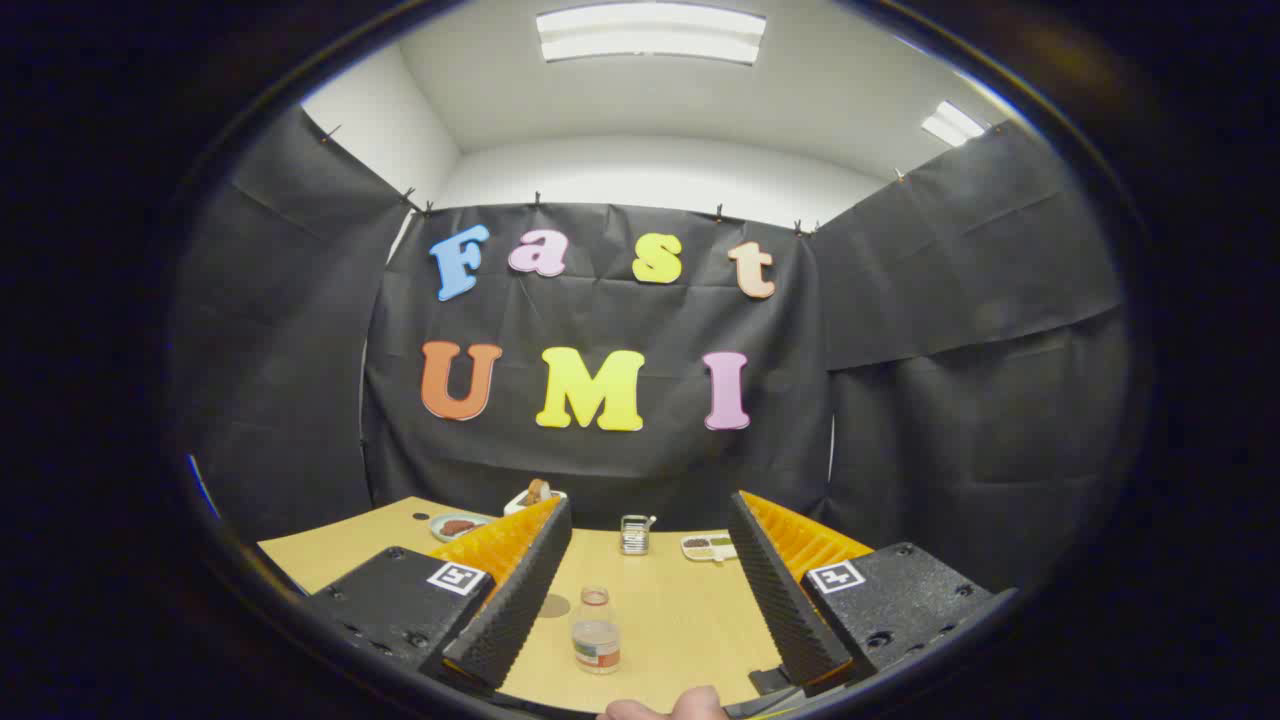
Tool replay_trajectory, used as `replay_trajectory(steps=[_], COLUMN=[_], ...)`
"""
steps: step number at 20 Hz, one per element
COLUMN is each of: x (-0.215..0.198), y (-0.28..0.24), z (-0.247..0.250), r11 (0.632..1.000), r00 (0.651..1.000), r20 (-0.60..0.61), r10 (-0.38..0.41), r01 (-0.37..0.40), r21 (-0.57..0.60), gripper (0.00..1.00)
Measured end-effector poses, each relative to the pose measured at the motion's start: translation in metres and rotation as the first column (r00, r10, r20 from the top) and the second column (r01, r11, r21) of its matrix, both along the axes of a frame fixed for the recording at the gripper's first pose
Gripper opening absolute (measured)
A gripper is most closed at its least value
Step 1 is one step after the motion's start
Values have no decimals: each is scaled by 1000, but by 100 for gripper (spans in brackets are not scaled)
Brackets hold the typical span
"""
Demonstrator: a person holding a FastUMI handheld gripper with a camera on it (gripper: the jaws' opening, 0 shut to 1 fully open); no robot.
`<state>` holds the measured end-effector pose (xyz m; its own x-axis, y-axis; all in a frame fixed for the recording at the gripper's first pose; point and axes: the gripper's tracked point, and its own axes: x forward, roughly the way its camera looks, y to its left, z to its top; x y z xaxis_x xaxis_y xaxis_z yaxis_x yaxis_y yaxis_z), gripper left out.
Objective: Take the bottle from table, then pour the juice into the cup, finally place the bottle on the coaster
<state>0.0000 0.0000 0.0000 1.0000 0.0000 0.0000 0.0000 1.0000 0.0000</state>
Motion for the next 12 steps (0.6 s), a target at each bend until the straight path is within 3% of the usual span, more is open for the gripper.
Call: replay_trajectory(steps=[12], x=[8], y=[7], z=[-8], r11=[1000], r00=[1000], r20=[-24], r10=[19], r01=[-19], r21=[20], gripper=[100])
